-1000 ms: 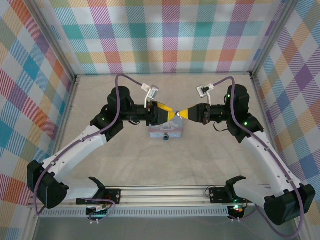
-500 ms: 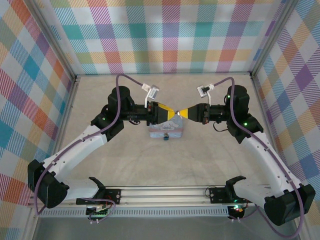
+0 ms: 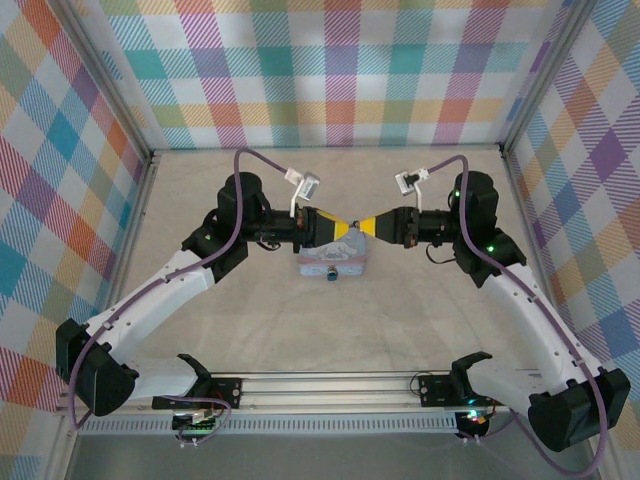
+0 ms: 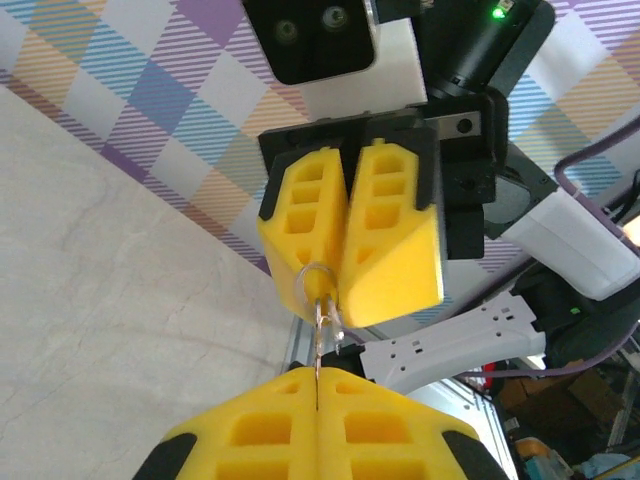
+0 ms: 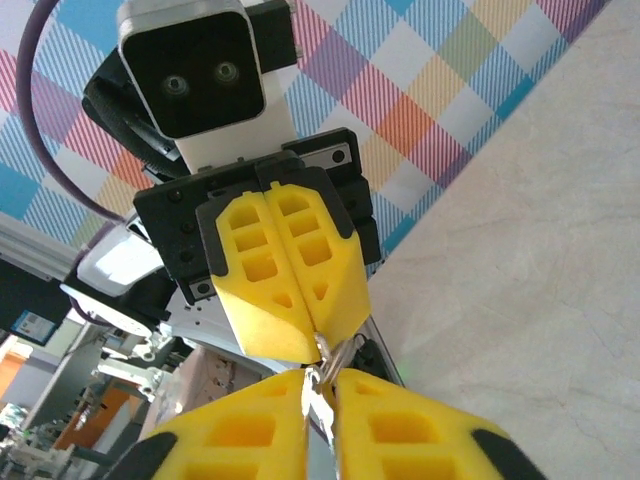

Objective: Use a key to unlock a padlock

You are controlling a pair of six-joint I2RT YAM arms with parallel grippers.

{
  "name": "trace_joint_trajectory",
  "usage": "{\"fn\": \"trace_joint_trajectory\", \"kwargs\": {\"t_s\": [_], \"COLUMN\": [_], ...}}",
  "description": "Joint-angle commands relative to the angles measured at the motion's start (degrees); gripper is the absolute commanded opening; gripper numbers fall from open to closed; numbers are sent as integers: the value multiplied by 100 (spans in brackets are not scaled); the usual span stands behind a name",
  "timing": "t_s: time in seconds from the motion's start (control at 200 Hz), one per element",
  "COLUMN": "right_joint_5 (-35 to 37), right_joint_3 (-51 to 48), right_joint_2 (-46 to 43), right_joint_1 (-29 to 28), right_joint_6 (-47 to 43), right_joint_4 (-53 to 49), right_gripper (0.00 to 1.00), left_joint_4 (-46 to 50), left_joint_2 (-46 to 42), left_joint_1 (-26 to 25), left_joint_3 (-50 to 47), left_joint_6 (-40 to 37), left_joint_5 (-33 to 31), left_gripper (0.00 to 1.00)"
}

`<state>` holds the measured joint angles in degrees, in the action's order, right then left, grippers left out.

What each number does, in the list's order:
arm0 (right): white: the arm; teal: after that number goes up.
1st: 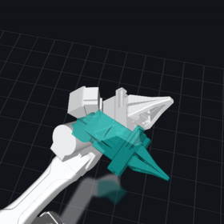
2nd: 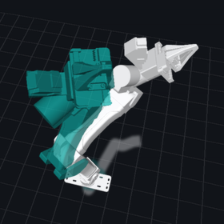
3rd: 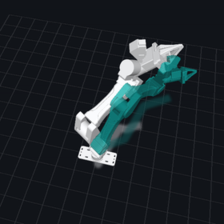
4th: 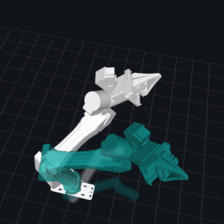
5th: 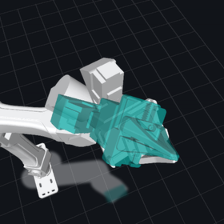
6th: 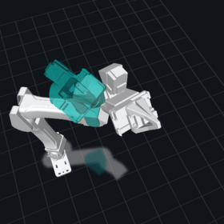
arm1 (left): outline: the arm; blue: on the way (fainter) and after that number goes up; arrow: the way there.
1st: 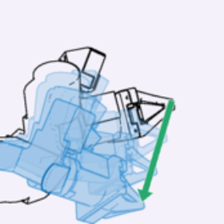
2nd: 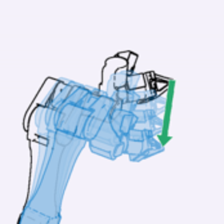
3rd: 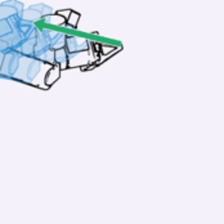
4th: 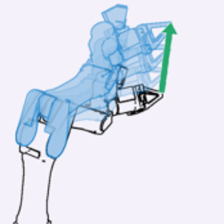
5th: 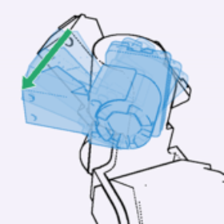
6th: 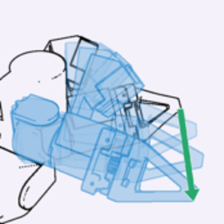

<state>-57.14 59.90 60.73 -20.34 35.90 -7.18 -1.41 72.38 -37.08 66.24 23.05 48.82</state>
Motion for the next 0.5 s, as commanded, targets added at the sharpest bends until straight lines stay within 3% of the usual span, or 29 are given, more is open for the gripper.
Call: {"fn": "trace_joint_trajectory", "kwargs": {"t_s": [0.0, 0.175, 0.495], "right_joint_5": [231, 632, 1988], "right_joint_3": [-66, -171, -672], "right_joint_2": [-172, -277, -135], "right_joint_1": [132, 401, 418], "right_joint_6": [-342, -591, -1046], "right_joint_4": [-403, -884, -1001], "right_gripper": [37, 48, 59], "left_joint_4": [677, 2316, 4539], "left_joint_2": [54, 383, 1293], "left_joint_1": [-36, -36, -36], "left_joint_3": [338, 899, 1935], "left_joint_6": [-405, -1052, -1908], "left_joint_5": [-192, -645, -781], "left_gripper": [0, 0, 0]}}
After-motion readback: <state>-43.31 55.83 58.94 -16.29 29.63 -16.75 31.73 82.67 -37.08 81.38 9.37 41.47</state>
